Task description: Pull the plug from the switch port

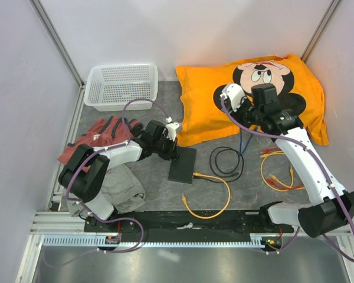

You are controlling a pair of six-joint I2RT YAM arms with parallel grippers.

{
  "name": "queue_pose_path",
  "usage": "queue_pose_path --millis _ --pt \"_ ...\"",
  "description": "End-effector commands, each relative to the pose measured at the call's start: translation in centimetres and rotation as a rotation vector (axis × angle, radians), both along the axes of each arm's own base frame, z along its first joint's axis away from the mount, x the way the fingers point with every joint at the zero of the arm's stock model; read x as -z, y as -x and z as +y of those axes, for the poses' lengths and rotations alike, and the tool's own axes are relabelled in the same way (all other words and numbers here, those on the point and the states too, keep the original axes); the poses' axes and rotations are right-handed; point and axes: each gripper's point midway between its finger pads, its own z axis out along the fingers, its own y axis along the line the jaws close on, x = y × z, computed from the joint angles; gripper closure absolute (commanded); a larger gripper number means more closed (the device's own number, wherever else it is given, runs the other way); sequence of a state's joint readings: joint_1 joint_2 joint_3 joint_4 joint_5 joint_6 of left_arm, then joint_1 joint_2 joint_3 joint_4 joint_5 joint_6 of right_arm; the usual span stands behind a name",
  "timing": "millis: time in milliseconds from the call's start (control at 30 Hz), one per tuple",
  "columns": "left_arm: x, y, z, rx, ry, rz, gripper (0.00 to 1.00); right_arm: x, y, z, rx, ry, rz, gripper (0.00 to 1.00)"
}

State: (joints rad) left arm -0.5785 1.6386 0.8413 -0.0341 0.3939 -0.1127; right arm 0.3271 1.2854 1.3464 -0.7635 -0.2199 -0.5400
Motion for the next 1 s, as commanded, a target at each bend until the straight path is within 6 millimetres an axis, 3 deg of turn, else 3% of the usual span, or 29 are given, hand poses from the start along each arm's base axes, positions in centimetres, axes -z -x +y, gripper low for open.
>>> queue_pose_path --millis 0,167,233,367,500,600,733,833,967 --pt "2.1 0.4 1.0 0.003 -0.084 0.035 0.98 -1.9 -3.2 -8.1 0.291 0.16 -0.116 1.0" --pt "2.2 0.4 0.5 0.006 -0.077 0.04 0.98 -4.8 -3.3 -17.7 0.624 -0.053 -0.108 1.0" --pt "2.4 0.4 0.5 0.003 -0.078 0.048 0.98 -5.9 -3.3 -19.7 0.718 -0.168 -0.089 1.0" --pt "2.5 0.4 0.2 0.008 -0.077 0.05 0.98 -6.3 -1.8 -26.0 0.961 -0.298 -0.068 1.0" --pt "2.3 0.3 0.0 0.009 -0.076 0.043 0.99 -4.4 -0.6 -28.5 1.103 -0.253 -0.046 1.0" --pt "2.2 0.2 0.1 0.01 -0.078 0.035 0.98 -0.8 0.2 -28.2 1.125 -0.248 0.043 1.0" --pt "2.3 0.5 0.3 0.011 -0.082 0.032 0.99 8.2 1.7 -27.3 1.095 -0.203 0.293 1.0" --pt "2.1 0.6 0.3 0.017 -0.08 0.026 0.99 13.1 2.7 -26.6 1.054 -0.177 0.44 0.96" --pt "2.0 0.7 0.6 0.015 -0.091 0.012 0.99 16.8 3.4 -26.6 1.033 -0.139 0.53 0.87"
